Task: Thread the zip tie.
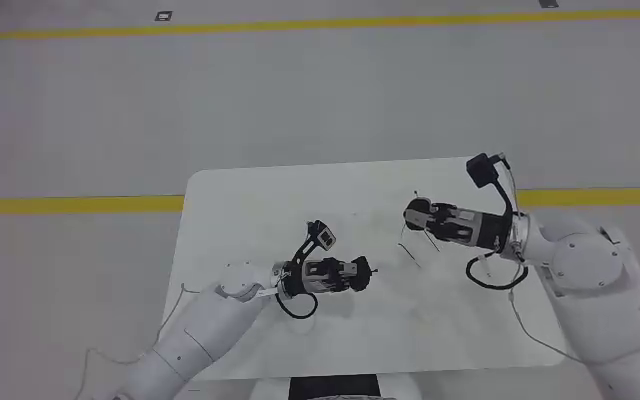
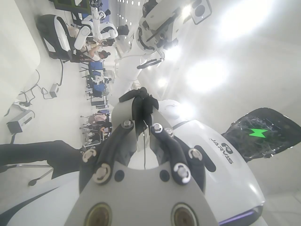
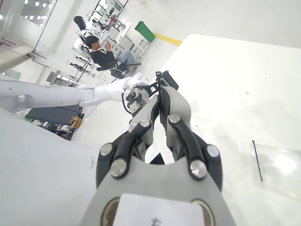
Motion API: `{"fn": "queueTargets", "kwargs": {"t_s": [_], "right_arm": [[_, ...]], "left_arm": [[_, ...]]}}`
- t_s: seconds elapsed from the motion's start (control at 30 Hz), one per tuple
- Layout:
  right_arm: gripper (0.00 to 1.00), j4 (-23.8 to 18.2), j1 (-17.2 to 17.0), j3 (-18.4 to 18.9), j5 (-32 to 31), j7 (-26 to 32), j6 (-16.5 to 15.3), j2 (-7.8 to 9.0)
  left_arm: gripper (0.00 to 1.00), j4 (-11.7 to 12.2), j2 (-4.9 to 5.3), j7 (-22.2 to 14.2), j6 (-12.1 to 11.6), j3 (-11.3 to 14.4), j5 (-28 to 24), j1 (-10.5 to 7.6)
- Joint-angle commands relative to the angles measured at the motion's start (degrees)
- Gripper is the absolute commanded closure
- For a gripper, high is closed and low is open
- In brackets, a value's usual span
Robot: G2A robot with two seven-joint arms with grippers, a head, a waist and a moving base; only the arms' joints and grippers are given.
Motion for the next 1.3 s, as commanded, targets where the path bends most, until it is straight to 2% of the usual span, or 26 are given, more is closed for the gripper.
{"fn": "queueTargets", "kwargs": {"t_s": [0.0,0.57,0.9,1.0,1.1,1.27], "right_arm": [[1.00,-0.29,-0.25,0.10,0.22,0.46,0.00,-0.09],[1.00,-2.96,-1.14,-0.53,1.58,6.26,0.00,-1.17],[1.00,-2.96,-1.13,-0.48,1.63,6.42,0.00,-1.20],[1.00,-3.82,-1.38,-0.98,-1.15,4.68,0.00,-1.20],[1.00,-4.41,-1.38,-1.29,-2.13,3.86,0.00,-1.18],[1.00,-4.81,-1.49,-1.59,-3.82,1.84,0.00,-1.12]], "left_arm": [[1.00,0.00,0.00,0.00,0.00,0.00,0.00,0.00],[1.00,0.00,0.00,0.00,0.00,0.00,0.00,0.00],[1.00,0.00,0.00,0.00,0.00,0.00,0.00,0.00],[1.00,-0.99,-0.02,1.92,1.65,0.28,0.37,0.40],[1.00,-1.17,0.05,2.00,4.04,0.26,-0.81,0.68],[1.00,-0.79,0.04,1.74,6.56,0.31,-2.71,0.92]]}}
